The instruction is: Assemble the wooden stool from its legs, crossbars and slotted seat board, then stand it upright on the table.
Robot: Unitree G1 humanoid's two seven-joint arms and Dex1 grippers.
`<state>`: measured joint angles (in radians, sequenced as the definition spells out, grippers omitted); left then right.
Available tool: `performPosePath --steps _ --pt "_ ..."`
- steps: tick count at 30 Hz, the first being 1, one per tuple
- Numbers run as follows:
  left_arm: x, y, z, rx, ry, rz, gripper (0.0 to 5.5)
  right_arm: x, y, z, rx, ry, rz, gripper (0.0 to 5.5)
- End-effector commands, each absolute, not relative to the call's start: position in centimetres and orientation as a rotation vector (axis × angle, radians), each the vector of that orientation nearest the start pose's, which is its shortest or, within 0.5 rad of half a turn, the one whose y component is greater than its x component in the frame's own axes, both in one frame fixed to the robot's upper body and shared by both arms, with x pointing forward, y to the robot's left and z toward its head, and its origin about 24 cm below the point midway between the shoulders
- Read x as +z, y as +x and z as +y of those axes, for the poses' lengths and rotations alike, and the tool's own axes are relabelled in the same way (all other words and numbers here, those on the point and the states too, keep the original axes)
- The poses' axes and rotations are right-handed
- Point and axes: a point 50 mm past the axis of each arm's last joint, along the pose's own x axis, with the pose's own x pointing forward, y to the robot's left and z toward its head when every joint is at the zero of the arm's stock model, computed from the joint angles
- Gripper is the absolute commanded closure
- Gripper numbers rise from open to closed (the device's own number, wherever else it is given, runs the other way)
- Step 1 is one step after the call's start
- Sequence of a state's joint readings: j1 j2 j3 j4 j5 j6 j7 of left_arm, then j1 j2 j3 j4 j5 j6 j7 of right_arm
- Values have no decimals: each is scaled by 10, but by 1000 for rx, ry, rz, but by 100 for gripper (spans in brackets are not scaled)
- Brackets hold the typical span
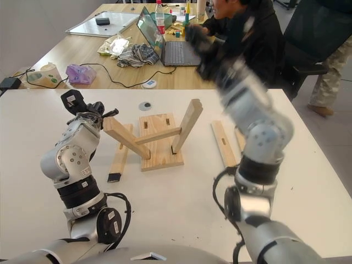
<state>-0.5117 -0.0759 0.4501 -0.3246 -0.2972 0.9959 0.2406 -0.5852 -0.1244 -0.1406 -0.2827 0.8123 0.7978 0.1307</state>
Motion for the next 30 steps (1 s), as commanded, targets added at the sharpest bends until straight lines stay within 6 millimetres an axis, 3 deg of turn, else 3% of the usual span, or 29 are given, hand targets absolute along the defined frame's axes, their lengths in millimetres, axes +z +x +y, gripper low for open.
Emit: performPosePath --steps 1,2,3,6,8,11,16,20,22,25,28,30 --pt "142 301 181 210 -439 222 550 86 286 -104 606 376 376 548" --pt "142 301 182 211 -439 221 550 85 284 -104 616 388 375 548" --pt "142 301 183 213 -438 221 550 96 286 -103 636 413 328 548" --pt "141 301 184 218 -439 223 550 152 297 -107 670 533 107 548" --pt "141 300 185 219 -438 224 550 177 306 -122 596 564 24 548" --pt "144 300 189 225 -434 217 550 168 309 -137 433 405 135 548" --pt "150 305 181 182 -416 205 550 159 293 -101 495 314 258 548" --pt "156 313 142 43 -459 212 550 167 283 -70 614 253 277 548" --pt "157 312 113 -51 -487 236 550 168 279 -62 642 232 281 548" --pt "155 309 94 -120 -496 265 550 170 277 -56 663 223 277 548" --pt "155 307 87 -142 -492 276 550 170 275 -53 680 213 275 548" --pt "154 309 101 -111 -449 262 550 168 276 -58 655 206 282 548"
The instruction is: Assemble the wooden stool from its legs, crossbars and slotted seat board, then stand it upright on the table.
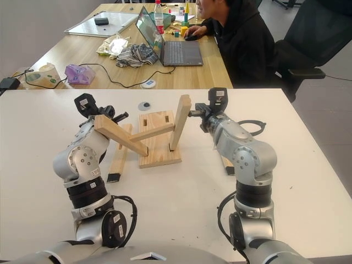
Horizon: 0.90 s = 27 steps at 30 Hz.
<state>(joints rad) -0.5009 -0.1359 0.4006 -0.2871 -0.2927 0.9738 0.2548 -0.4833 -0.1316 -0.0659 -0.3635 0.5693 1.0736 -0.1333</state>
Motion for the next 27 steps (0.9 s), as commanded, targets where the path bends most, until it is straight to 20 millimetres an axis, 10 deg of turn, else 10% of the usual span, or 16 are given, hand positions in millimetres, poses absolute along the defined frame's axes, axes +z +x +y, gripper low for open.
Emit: performPosePath --steps 1,5,8,13,20,27 --pt "156 312 118 -77 -413 238 550 166 277 -63 635 200 286 548" --pt "190 327 184 -13 -315 132 550 156 281 -91 541 165 317 548" --pt "217 336 196 -109 -277 99 550 153 284 -103 490 148 328 548" --pt "253 340 180 -469 -82 132 550 166 294 -119 396 140 219 548" --pt "286 293 141 -1388 511 402 550 177 303 -130 410 199 137 548" --pt "243 310 127 -1467 933 671 435 167 301 -122 406 234 153 550"
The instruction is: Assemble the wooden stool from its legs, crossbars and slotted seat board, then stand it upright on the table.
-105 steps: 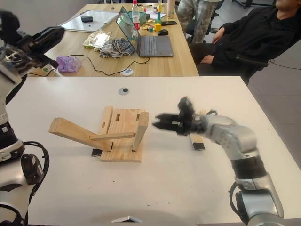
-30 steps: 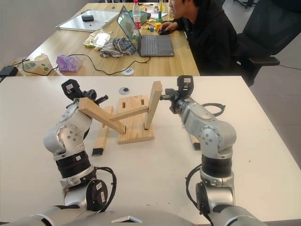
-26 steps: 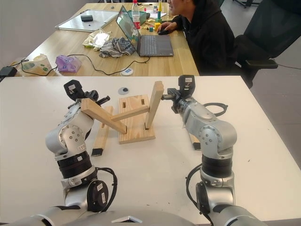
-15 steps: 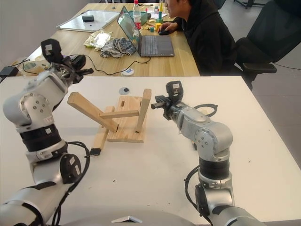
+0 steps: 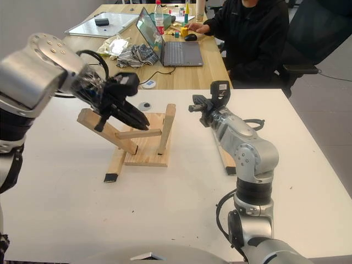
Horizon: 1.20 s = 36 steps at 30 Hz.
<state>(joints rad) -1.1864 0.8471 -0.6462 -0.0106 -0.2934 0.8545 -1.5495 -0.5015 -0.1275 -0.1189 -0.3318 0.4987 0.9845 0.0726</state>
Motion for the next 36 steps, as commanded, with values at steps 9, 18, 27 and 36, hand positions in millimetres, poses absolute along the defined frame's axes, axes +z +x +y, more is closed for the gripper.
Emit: performPosePath --steps 9,18,27,36 --pt "192 322 121 -1404 922 692 407 165 302 -116 436 233 158 550" --pt "172 331 119 -1350 872 655 502 195 286 -92 629 236 67 550" --pt "167 328 117 -1356 877 648 507 167 267 -72 831 203 228 550" --pt "160 302 104 -1496 1032 487 510 131 269 -71 783 187 392 550"
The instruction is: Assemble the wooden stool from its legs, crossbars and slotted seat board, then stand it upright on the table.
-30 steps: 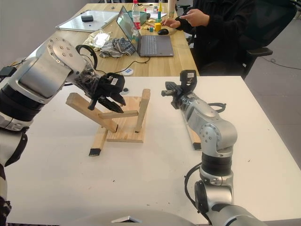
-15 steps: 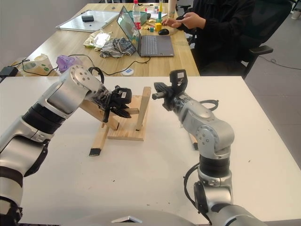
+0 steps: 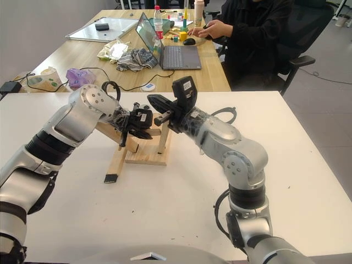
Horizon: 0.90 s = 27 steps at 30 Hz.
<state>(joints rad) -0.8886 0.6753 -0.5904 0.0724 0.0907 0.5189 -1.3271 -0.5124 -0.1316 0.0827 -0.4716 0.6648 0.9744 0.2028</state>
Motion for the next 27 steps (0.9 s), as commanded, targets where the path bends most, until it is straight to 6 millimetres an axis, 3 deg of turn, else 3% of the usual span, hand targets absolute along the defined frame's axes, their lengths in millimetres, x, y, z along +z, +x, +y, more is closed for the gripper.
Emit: performPosePath --steps 1,8,12,15,19,22,24,27 --pt "158 304 104 -1478 1033 495 510 133 269 -70 784 194 390 550" --pt "159 311 88 -1438 924 433 510 136 271 -70 777 286 377 550" --pt "178 318 95 -1385 840 396 510 136 271 -71 769 290 379 550" --pt "177 316 103 -1390 862 419 510 136 272 -73 765 285 377 550" --pt "170 313 112 -1390 910 445 399 136 273 -73 766 273 374 550" --pt "171 312 116 -1405 935 451 399 135 273 -74 766 264 374 550" --pt "194 319 116 -1352 885 364 399 135 272 -74 766 260 376 550" --pt "244 328 120 -1238 741 208 399 135 271 -75 766 259 374 550"
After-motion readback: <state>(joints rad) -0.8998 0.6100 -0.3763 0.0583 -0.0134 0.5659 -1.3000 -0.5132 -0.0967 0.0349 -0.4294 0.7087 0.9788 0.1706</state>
